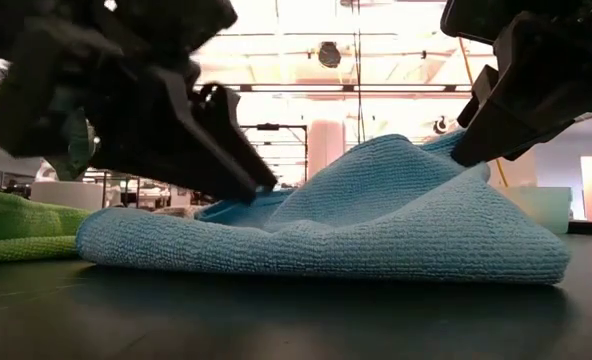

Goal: Fold microfiber towels
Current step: Fold the blue microfiber cloth

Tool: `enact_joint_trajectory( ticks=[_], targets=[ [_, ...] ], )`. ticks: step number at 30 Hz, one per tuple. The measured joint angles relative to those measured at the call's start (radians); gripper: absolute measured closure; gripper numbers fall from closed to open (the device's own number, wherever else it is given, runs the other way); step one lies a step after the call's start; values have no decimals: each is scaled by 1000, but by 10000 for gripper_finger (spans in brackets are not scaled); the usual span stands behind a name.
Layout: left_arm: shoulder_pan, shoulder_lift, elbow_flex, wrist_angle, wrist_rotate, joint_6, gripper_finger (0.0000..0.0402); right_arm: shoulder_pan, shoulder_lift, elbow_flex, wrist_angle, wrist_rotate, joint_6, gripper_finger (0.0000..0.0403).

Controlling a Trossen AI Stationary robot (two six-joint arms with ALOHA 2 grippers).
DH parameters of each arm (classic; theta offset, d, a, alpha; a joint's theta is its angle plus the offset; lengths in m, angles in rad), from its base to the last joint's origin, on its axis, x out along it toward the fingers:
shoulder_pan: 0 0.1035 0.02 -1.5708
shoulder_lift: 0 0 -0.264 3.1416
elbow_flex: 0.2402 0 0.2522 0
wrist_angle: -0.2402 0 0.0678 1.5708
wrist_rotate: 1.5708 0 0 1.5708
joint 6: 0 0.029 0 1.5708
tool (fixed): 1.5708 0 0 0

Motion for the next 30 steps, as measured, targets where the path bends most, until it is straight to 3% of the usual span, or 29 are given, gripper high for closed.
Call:
enact_joint_trajectory(
  ticks=[10, 19, 30],
  targets=[
    [26, 0, 0, -81, -55, -21, 218, 2, 0, 0, 1, -4, -3, 403],
    [20, 20, 0, -71, 13, -47, 255, 7, 0, 0, 5, -26, -10, 403],
    [-65, -21, 16, -73, -7, -65, 392, 6, -8, 0, 6, -24, -41, 403]
  ],
)
